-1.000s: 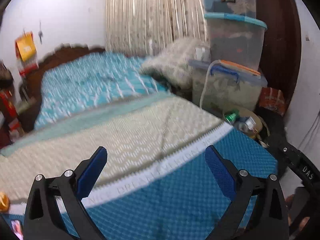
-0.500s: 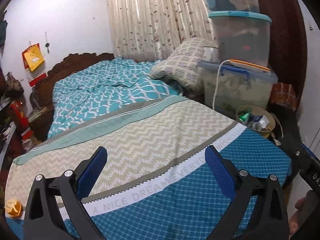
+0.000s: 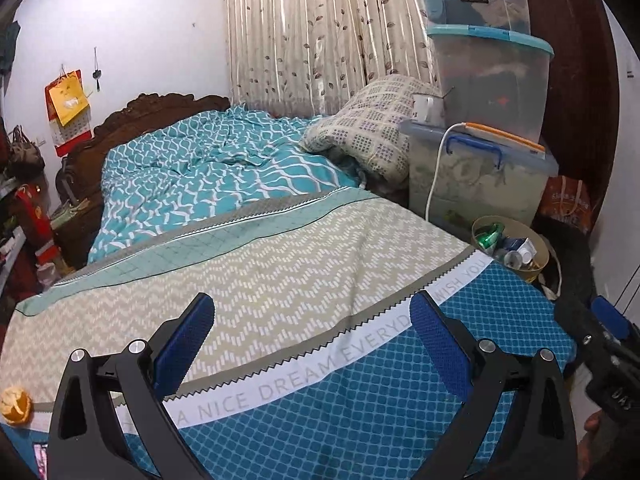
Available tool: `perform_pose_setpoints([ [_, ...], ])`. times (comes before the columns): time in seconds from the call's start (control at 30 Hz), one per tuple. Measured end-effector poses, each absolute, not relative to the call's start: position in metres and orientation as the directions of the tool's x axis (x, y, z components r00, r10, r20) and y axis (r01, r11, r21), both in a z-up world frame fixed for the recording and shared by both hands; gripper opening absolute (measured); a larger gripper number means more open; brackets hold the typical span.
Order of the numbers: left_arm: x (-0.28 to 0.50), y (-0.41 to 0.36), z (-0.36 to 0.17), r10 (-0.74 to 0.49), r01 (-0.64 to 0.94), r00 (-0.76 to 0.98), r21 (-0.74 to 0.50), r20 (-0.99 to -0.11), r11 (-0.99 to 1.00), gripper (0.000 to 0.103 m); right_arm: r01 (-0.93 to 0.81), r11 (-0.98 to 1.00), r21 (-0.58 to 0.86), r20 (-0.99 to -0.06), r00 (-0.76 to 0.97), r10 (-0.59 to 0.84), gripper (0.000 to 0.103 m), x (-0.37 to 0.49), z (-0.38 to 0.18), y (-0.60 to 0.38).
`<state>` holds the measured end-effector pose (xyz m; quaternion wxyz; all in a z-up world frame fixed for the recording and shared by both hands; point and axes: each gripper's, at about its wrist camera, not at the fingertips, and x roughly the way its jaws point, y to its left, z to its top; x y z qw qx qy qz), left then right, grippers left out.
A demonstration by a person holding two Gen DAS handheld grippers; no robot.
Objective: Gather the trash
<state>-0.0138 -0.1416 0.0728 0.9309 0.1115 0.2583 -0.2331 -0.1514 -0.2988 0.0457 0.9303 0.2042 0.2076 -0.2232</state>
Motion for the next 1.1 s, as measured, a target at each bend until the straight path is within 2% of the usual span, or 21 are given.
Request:
perform_pose_setpoints([
  [0.1, -0.014, -0.137, 0.075, -0.390, 0.490, 0.760, 0.064, -0.519, 0.870, 0.094, 0.515, 0.798, 0.314, -0.484, 0.810, -0.332, 0.100, -0.153, 0.043, -0.304],
  [0.4, -0.029, -0.146, 0.076, -0.359, 0.461, 0.824, 0.152, -0.438, 0.874, 0.094, 0.528, 0.774, 0.349, -0.465, 0.815, -0.346, 0.100, -0.160, 0.048, -0.309],
  [0.63, -0.030, -0.145, 0.077, -0.371, 0.473, 0.818, 0.148, -0.439, 0.869, 0.094, 0.521, 0.782, 0.342, -0.429, 0.827, -0.364, 0.100, -0.166, 0.056, -0.305],
  [1.1, -0.035, -0.146, 0.078, -0.385, 0.479, 0.814, 0.129, -0.435, 0.868, 0.094, 0.519, 0.786, 0.337, -0.424, 0.828, -0.366, 0.100, -0.166, 0.057, -0.305],
])
